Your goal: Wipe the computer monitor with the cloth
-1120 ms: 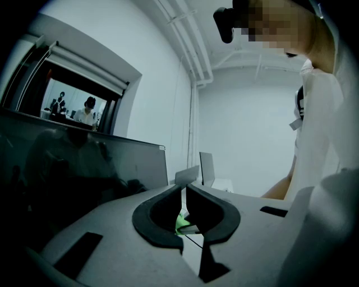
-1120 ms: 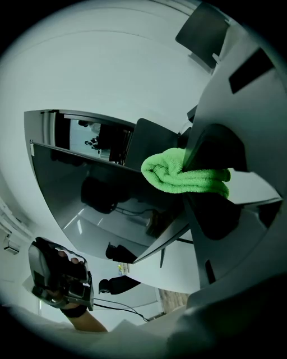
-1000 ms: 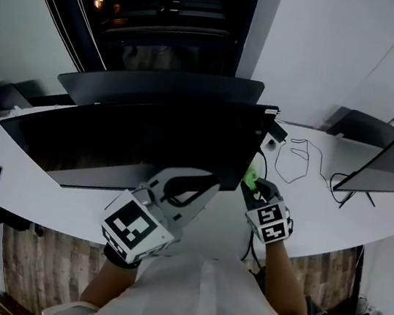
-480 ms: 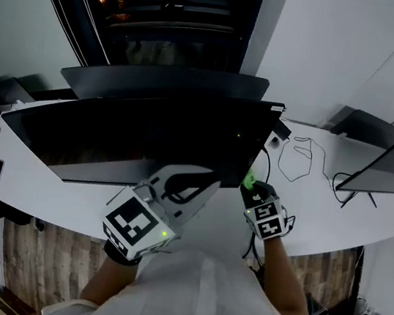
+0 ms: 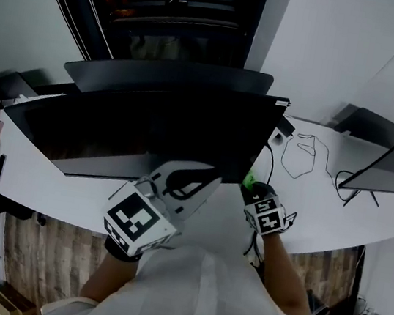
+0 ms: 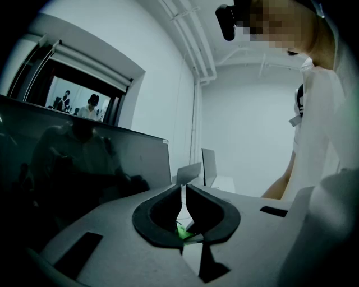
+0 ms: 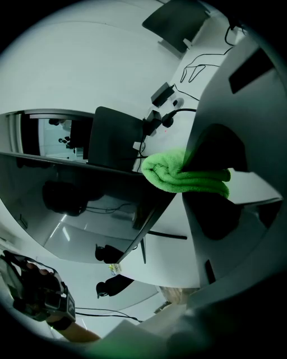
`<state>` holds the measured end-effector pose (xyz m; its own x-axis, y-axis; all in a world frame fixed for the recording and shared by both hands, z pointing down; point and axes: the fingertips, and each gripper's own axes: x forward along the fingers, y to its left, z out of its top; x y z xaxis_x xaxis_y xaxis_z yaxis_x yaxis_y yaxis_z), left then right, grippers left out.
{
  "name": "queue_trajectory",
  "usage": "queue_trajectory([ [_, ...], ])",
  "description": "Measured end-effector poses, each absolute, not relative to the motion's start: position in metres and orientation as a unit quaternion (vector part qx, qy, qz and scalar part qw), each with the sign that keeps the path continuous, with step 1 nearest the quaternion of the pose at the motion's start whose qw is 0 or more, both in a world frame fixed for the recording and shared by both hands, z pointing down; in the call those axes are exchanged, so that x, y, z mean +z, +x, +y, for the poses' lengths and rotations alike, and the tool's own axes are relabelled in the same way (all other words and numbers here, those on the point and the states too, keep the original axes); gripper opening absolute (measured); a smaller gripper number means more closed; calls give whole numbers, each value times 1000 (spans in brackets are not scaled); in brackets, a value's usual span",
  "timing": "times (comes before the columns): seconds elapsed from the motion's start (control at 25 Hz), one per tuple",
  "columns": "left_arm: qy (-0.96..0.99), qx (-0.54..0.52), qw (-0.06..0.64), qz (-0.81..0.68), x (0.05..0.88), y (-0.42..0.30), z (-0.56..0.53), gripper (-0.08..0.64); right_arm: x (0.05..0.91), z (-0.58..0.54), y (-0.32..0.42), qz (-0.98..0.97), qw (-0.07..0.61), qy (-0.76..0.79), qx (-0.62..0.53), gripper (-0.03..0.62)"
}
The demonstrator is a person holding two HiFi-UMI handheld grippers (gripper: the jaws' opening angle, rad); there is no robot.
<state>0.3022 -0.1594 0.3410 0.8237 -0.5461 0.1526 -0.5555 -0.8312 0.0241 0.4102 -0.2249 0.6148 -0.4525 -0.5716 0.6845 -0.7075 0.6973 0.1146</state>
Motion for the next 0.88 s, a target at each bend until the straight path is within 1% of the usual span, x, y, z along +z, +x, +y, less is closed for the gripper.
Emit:
queue_trajectory([
  [0.12, 954, 73, 34, -288, 344, 302, -158, 40, 621, -216, 406, -845, 382, 363, 95, 71],
  [0.28, 954, 74, 35, -289, 346, 301, -158, 40, 623, -214, 405, -842, 384, 366, 100, 71],
  [0.56, 952, 76, 35, -295, 348, 300, -153, 40, 625, -209, 405, -848, 354, 367, 148, 71],
  [0.88, 948, 80, 37, -307, 350, 297, -148, 40, 627, -199, 400, -851, 350, 356, 160, 71],
])
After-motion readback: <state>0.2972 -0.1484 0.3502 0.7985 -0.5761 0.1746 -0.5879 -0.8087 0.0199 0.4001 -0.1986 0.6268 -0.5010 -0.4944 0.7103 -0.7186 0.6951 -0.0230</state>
